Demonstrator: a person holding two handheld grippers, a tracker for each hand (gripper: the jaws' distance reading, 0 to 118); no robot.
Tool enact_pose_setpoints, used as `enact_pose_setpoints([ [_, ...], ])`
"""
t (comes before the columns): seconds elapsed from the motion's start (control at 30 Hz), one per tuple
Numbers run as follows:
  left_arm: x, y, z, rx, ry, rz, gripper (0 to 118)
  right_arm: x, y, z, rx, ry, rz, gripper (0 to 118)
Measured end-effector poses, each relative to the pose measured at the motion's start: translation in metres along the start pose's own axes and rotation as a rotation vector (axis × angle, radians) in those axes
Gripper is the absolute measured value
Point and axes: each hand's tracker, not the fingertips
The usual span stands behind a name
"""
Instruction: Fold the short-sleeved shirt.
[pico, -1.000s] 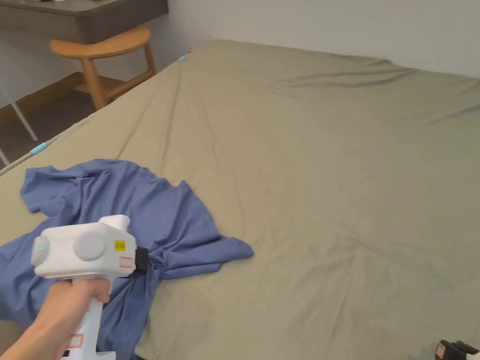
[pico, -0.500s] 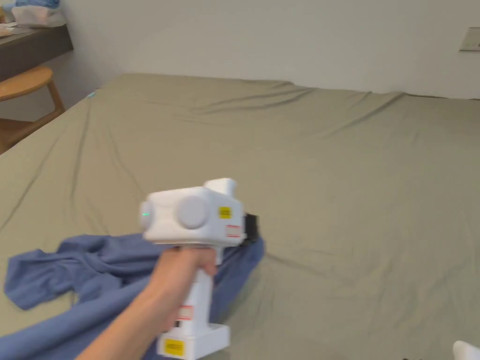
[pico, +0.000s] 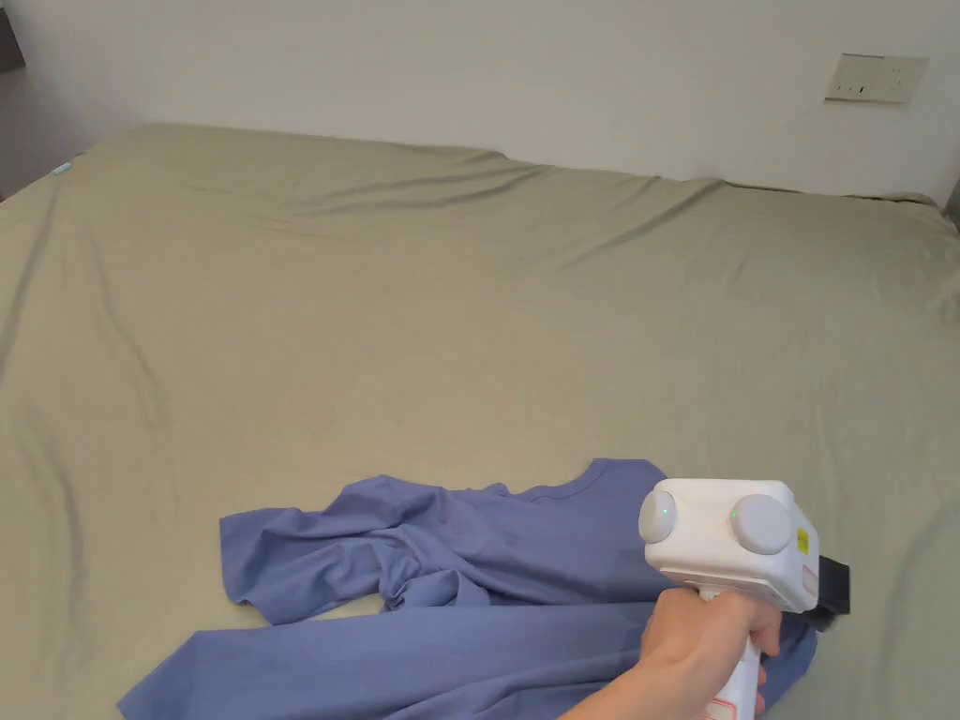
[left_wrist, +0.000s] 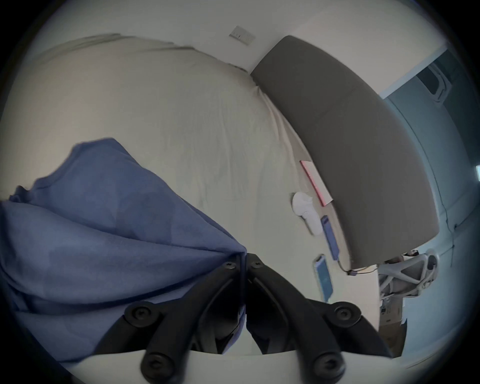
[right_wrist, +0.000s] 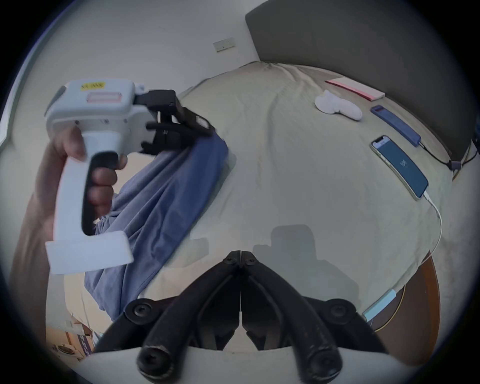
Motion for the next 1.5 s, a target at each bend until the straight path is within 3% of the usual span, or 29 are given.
enact_pose_setpoints([
  [0.03,-0.009,-0.002,-0.004,-0.044,0.003,0.01,118,0.0,-0.002,0.0,0.001,0.006,-0.001,0],
  [0.07,-0.018,-0.02,0.011,-0.111,0.049,0.007,111,-0.001,-0.003,-0.001,-0.003,0.01,0.002,0],
  [0.1,-0.021,-0.003,0.017,-0.01,-0.001,0.016,106,-0.003,-0.003,-0.003,-0.009,0.012,0.008,0],
  [0.2,-0.068,-0.044,0.084,-0.038,-0.05,0.066,106,-0.011,-0.008,-0.007,-0.026,0.036,0.017,0],
  [0.3,-0.132,-0.074,0.16,0.066,-0.038,0.097,105,-0.028,-0.016,-0.007,-0.036,0.071,0.05,0],
  [0.33,-0.166,-0.093,0.19,0.065,-0.014,0.103,97,-0.034,-0.019,-0.007,-0.041,0.091,0.063,0],
  [0.37,-0.193,-0.108,0.216,0.084,0.018,0.125,58,-0.039,-0.022,-0.008,-0.051,0.101,0.075,0],
  [0.4,-0.218,-0.125,0.241,0.106,0.039,0.138,58,-0.045,-0.025,-0.008,-0.059,0.11,0.087,0],
  [0.43,-0.24,-0.136,0.26,0.133,0.072,0.164,44,-0.05,-0.028,-0.007,-0.063,0.12,0.098,0],
  [0.47,-0.259,-0.147,0.27,0.11,0.124,0.2,0,-0.055,-0.032,-0.007,-0.066,0.129,0.11,0],
  [0.5,-0.278,-0.161,0.285,0.129,0.219,0.247,0,-0.058,-0.034,-0.008,-0.072,0.133,0.118,0],
  [0.6,-0.328,-0.171,0.299,0.085,0.402,0.208,0,-0.071,-0.042,-0.009,-0.095,0.15,0.132,0],
  [0.63,-0.339,-0.175,0.302,0.089,0.45,0.267,1,-0.074,-0.044,-0.01,-0.102,0.154,0.14,0],
  [0.67,-0.348,-0.177,0.303,0.077,0.478,0.271,39,-0.078,-0.047,-0.009,-0.109,0.16,0.153,0],
  [0.7,-0.355,-0.178,0.301,0.069,0.522,0.286,91,-0.081,-0.049,-0.008,-0.111,0.159,0.159,0],
  [0.73,-0.36,-0.163,0.29,0.061,0.496,0.28,118,-0.083,-0.05,-0.007,-0.112,0.161,0.164,0],
  [0.77,-0.37,-0.163,0.279,0.027,0.506,0.288,111,-0.084,-0.051,-0.007,-0.114,0.163,0.17,0],
  [0.97,-0.396,-0.143,0.211,0.023,0.551,0.215,109,-0.085,-0.052,-0.006,-0.123,0.133,0.201,0],
  [1.0,-0.375,-0.157,0.228,0.022,0.552,0.207,103,-0.086,-0.051,-0.006,-0.121,0.128,0.217,0],
  [1.03,-0.375,-0.161,0.223,0.014,0.554,0.204,86,-0.091,-0.049,-0.007,-0.12,0.123,0.235,0],
  [1.07,-0.372,-0.168,0.222,0.003,0.51,0.208,35,-0.093,-0.046,-0.007,-0.119,0.123,0.246,0],
  [1.1,-0.37,-0.18,0.228,-0.002,0.491,0.208,0,-0.096,-0.043,-0.008,-0.118,0.125,0.258,0],
  [1.13,-0.347,-0.186,0.247,0.053,0.419,0.163,0,-0.101,-0.038,-0.01,-0.116,0.132,0.279,0],
  [1.2,-0.335,-0.203,0.246,0.059,0.519,0.121,0,-0.121,-0.026,-0.015,-0.121,0.149,0.336,0],
  [1.3,-0.341,-0.203,0.255,0.098,0.375,0.211,0,-0.166,-0.002,-0.031,-0.086,0.198,0.454,0],
  [1.37,-0.34,-0.213,0.26,0.096,0.335,0.291,0,-0.211,0.02,-0.047,-0.036,0.241,0.546,0],
  [1.5,-0.346,-0.202,0.272,0.115,0.307,0.273,0,-0.31,0.066,-0.103,-0.02,0.242,0.721,2],
])
